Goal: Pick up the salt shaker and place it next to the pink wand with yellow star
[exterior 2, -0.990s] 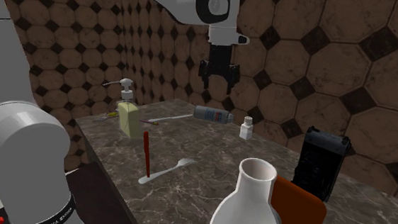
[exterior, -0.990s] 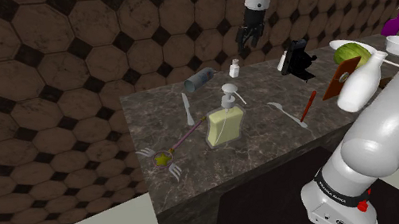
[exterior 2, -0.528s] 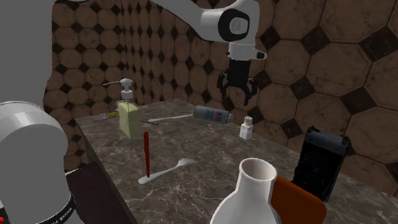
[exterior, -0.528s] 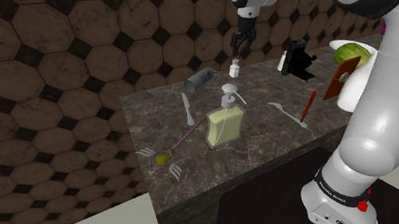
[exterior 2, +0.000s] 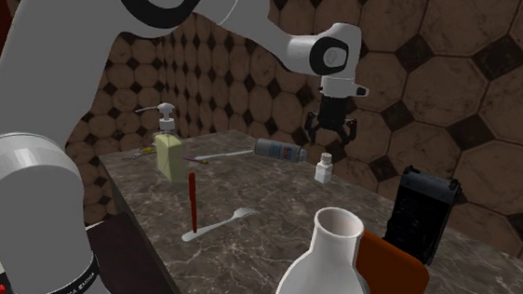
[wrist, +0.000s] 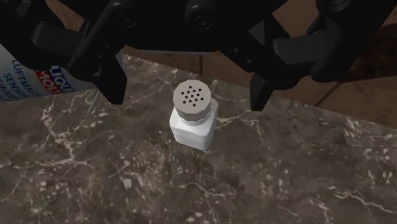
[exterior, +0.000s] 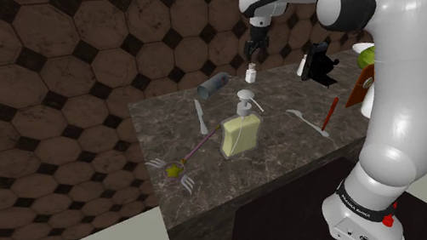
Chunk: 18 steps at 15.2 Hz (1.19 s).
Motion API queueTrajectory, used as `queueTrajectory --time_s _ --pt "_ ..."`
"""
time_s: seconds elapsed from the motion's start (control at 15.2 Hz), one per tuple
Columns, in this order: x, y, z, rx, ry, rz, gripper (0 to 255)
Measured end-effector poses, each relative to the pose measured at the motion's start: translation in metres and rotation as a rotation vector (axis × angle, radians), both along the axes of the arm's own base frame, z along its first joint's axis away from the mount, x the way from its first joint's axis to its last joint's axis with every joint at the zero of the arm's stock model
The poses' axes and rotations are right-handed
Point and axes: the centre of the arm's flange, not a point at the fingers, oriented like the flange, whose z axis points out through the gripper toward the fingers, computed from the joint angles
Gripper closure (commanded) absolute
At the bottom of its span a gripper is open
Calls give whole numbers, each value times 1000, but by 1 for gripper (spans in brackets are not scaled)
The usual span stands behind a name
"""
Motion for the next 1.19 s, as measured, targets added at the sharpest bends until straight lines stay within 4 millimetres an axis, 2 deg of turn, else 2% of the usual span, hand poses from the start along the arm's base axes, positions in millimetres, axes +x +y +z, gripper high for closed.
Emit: queueTrajectory --time_s 0.4,0.79,0.86,1.19 --pt "3 -1 -33 0 1 0 0" --pt "3 -1 -36 0 0 0 0" --pt "3 -1 -36 0 0 0 255" --pt "3 -2 -36 0 0 0 255"
